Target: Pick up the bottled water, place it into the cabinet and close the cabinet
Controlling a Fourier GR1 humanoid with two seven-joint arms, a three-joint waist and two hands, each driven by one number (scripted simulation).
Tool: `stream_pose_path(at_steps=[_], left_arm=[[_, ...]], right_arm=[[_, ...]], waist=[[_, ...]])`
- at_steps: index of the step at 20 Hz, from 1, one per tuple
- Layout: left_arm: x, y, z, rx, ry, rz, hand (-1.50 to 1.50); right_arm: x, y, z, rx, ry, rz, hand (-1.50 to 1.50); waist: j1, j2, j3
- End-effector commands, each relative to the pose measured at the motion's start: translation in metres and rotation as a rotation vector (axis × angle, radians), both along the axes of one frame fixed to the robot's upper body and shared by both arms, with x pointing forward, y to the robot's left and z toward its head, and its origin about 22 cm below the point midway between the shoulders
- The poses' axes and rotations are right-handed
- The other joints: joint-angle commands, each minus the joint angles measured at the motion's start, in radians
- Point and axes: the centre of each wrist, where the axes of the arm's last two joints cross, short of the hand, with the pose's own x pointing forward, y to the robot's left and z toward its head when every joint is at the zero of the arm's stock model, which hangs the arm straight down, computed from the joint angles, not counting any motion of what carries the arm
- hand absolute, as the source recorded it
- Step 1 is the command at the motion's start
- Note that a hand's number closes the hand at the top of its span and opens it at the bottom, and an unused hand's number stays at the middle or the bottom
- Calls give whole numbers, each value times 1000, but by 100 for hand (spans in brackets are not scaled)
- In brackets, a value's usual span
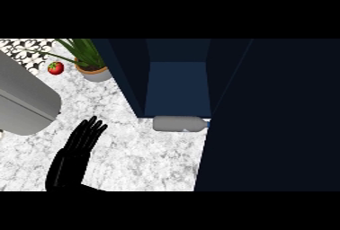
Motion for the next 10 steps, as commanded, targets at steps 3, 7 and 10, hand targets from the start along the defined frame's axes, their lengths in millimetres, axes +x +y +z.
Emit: stream_pose_path(at_steps=[3,7,10], left_arm=[[-20,57,24,117,-21,74,-150],[-35,53,27,132,-40,74,-150],[-44,73,30,139,-57,73,-150]], right_arm=[[-38,44,39,-38,-102,54,150],[-31,63,41,-60,-108,148,150],[-22,81,39,-41,-109,200,150]], waist=[[9,-2,-3],[9,-6,-4],[12,-5,-5]])
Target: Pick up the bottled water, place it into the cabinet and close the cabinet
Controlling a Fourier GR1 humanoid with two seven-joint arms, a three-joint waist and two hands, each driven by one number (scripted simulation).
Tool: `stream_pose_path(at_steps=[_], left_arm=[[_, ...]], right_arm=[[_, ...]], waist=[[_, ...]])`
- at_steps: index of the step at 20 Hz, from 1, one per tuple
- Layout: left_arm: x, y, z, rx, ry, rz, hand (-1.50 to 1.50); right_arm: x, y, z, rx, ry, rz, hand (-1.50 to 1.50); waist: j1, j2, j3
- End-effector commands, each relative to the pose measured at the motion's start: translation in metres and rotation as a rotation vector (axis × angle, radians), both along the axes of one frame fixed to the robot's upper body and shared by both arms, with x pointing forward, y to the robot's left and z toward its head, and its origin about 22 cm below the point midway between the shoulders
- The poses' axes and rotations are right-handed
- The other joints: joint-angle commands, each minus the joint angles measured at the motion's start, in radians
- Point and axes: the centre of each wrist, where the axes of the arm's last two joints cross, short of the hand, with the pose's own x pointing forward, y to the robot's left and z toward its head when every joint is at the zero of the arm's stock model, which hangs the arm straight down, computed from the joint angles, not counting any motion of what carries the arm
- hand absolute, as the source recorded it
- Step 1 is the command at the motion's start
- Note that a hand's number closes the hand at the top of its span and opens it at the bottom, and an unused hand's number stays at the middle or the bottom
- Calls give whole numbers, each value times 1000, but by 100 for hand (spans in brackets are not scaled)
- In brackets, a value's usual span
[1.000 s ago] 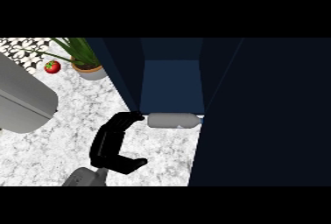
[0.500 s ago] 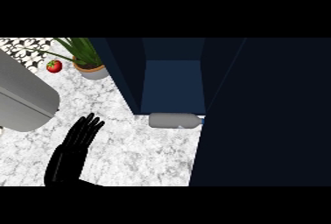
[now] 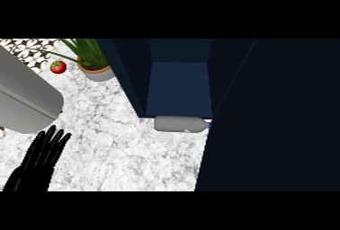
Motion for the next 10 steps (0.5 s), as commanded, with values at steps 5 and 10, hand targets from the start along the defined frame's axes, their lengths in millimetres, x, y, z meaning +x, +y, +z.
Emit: stream_pose_path(at_steps=[5,10], left_arm=[[-9,19,28,25,-33,-5,-150],[-17,25,39,25,-9,-57,-150]], right_arm=[[-23,53,36,-65,-181,53,150],[-10,113,31,-74,-172,77,150]], waist=[[-1,-5,-2],[10,-3,-2]])
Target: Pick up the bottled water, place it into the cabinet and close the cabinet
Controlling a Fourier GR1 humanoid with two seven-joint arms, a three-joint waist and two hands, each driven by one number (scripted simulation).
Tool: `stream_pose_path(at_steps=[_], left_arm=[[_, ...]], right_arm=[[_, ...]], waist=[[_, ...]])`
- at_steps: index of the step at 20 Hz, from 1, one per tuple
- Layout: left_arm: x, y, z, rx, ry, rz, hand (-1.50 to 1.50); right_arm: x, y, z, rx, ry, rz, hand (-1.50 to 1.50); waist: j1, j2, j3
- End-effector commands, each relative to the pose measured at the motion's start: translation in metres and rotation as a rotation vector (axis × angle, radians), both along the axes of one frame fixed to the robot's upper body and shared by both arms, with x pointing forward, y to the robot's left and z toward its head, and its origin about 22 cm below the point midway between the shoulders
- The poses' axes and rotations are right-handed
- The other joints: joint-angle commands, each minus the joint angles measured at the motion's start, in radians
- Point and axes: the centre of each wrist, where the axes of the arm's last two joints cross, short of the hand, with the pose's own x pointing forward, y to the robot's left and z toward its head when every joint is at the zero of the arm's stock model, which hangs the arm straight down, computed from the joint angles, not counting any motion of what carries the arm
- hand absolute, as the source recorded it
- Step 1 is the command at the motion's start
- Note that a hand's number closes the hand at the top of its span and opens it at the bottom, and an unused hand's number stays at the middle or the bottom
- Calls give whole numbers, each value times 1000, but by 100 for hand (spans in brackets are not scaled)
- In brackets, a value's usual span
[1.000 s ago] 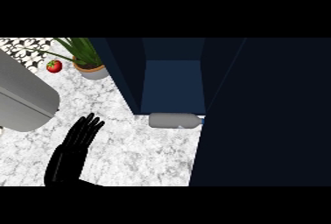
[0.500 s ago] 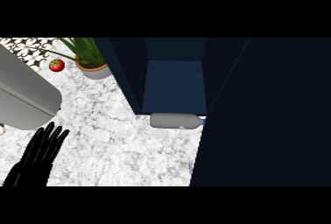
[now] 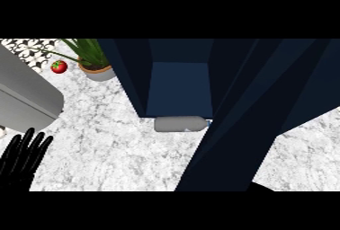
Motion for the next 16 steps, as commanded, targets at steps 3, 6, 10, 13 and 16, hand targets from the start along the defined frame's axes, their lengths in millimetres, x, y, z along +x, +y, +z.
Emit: stream_pose_path(at_steps=[3,6,10,13,16], left_arm=[[-1,13,23,10,-8,-7,-150],[-9,15,38,10,-13,-23,-150],[-4,22,47,1,-20,-21,-150],[-14,16,44,7,-21,-29,-150],[-12,23,52,-4,-22,-26,-150]], right_arm=[[-19,79,12,-32,-111,-9,150],[-13,108,15,-1,-78,-53,150],[4,138,22,9,-30,-119,150],[20,150,37,46,48,-144,150],[45,164,48,65,65,-166,150]], waist=[[-2,1,0],[21,5,2],[21,14,3],[35,17,3],[38,22,4]])
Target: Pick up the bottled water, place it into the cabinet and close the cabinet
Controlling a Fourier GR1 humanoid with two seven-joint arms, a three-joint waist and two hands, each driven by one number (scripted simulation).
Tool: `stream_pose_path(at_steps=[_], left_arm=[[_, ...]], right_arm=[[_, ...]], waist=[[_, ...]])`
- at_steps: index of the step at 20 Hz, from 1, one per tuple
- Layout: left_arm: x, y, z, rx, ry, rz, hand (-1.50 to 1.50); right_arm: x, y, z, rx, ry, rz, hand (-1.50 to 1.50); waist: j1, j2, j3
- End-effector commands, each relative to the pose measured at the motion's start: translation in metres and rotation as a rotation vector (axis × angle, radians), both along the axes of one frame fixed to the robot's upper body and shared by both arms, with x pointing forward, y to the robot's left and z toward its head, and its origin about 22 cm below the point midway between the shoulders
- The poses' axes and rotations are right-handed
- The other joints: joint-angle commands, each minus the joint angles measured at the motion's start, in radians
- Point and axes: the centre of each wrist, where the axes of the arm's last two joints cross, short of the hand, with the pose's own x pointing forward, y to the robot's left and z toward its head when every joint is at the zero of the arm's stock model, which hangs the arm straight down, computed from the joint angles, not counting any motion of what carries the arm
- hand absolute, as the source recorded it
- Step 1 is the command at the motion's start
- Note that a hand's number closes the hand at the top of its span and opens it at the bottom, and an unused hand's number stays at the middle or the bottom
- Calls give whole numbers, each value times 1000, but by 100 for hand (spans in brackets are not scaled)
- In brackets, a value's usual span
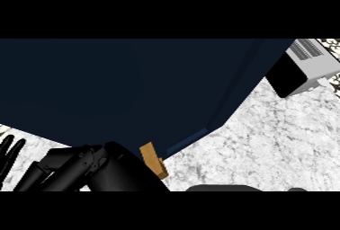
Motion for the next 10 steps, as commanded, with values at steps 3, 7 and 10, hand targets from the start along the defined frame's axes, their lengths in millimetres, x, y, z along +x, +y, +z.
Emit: stream_pose_path(at_steps=[3,7,10], left_arm=[[8,9,4,7,-17,23,-150],[1,10,17,13,-7,9,-150],[0,18,19,21,-19,25,-150]], right_arm=[[42,23,26,5,38,55,150],[47,25,18,-104,68,298,150],[73,14,-2,-104,119,357,150]], waist=[[-14,7,0],[-7,9,1],[-22,8,1]])
